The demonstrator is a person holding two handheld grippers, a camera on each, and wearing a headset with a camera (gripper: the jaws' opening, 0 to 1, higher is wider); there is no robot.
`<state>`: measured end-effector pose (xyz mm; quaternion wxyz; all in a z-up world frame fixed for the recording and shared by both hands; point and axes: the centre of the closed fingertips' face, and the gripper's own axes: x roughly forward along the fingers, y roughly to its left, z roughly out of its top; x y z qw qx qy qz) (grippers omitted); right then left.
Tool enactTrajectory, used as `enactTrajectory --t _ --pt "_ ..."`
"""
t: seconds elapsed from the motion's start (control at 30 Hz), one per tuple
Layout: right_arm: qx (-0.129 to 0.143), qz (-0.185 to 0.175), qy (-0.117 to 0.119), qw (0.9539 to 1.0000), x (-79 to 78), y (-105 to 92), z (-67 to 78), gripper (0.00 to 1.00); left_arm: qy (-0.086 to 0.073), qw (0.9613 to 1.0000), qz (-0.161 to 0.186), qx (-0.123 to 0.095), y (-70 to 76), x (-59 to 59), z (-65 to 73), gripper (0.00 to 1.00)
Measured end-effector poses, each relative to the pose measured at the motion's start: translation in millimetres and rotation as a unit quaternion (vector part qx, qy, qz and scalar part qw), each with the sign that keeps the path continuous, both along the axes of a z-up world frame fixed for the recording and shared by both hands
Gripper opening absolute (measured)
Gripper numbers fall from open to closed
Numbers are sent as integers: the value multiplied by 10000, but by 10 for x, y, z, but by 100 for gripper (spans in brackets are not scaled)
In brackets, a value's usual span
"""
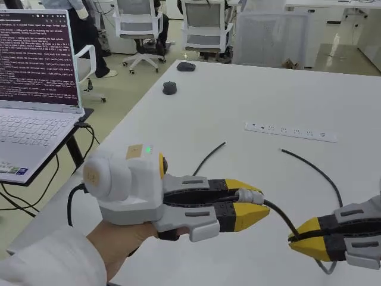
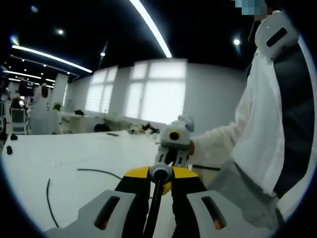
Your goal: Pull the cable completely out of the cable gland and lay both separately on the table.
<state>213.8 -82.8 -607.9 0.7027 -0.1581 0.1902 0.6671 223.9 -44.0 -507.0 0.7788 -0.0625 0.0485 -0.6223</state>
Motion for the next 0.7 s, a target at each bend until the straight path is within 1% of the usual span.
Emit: enactTrajectory --t 0.1,0.17,0.23,0.3,0.37,0.4,0.43,0.47,0.5,0.53,0.63,0.67,0.7 --pt "-67 -6 28 10000 -15 -18 -58 2 0 10000 -2 0 7 8 -5 16" --pt "-33 -46 37 10000 -6 -18 -46 2 -6 10000 -5 22 8 12 -18 16" --pt "-23 -94 -2 10000 21 -22 -36 3 -10 10000 -7 23 6 11 -19 16" --pt "-17 -111 7 9999 34 -22 -14 3 31 10000 -15 -11 -9 -4 -8 16" --pt "-76 -181 -9 9998 59 -33 5 4 51 10000 -17 9 -21 -11 -16 16" --pt "-31 -225 -25 9997 70 -33 45 8 46 10000 -13 48 -30 -15 -26 16" --pt "84 -258 -51 9996 78 -15 109 11 46 10000 -14 68 -35 -16 -33 16" --pt "325 -313 -78 9989 95 25 234 14 26 10000 -27 85 -39 -16 -40 16" --pt "464 -322 -62 9984 94 48 313 15 11 9999 -38 100 -45 -20 -45 16" --pt "658 -316 -23 9973 88 89 439 17 -6 9999 -52 122 -55 -29 -50 16" --pt "938 -289 -109 9951 96 164 651 18 -37 9996 -105 244 -82 -55 -92 16" --pt "1038 -241 -186 9941 86 204 734 19 -43 9996 -113 254 -84 -58 -93 16" --pt "1102 -192 -243 9934 74 235 784 18 -48 9996 -114 251 -84 -58 -91 16"
